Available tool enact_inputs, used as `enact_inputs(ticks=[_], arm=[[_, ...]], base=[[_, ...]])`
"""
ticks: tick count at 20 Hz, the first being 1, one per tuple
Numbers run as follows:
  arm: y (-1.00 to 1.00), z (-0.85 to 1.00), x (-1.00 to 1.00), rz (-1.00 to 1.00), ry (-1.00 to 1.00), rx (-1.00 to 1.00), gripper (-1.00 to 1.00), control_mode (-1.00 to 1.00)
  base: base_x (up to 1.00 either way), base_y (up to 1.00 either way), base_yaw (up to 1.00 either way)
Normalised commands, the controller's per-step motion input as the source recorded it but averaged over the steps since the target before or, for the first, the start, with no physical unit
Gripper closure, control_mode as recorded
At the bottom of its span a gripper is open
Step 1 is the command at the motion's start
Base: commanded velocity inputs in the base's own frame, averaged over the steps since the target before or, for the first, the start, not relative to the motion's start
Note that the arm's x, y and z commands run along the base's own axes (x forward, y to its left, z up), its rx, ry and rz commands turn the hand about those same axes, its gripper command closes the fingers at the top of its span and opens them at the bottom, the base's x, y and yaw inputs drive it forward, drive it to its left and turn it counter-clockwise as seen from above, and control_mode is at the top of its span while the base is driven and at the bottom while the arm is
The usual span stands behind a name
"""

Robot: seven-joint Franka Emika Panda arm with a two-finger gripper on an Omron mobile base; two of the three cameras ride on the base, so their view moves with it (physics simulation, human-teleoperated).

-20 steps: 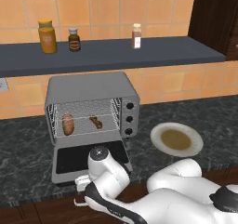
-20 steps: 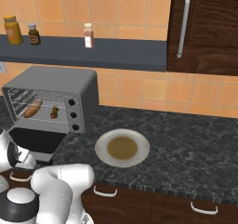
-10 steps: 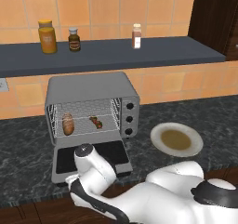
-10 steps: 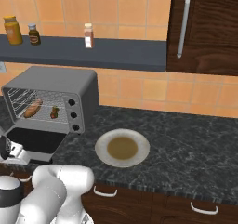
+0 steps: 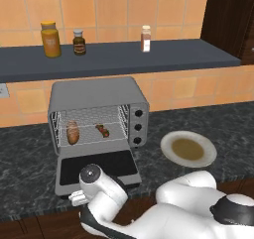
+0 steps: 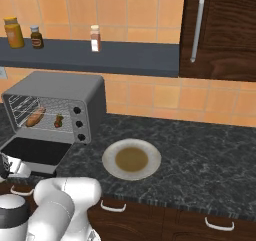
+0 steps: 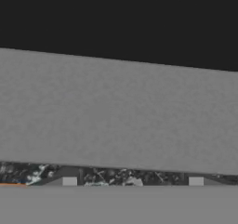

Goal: Pick up the kebab skewer and baguette bread, and place them inside the toaster oven. Close the toaster oven door and start by setting the timer.

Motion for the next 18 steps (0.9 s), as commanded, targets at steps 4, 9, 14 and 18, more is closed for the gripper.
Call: enact_inputs(ticks=[4,9,14,18], arm=[[-0.34,-0.27,0.26,0.03,-0.10,0.10,-1.00,-1.00],[-0.34,-0.03,0.39,0.02,-0.13,0.11,-1.00,-1.00],[-0.29,0.00,0.54,0.02,-0.17,0.09,-1.00,-1.00],[-0.42,0.07,0.51,0.03,-0.19,0.06,-1.00,-1.00]], base=[[0.00,0.00,0.00],[0.00,0.00,0.00],[0.00,0.00,0.00],[0.00,0.00,0.00]])
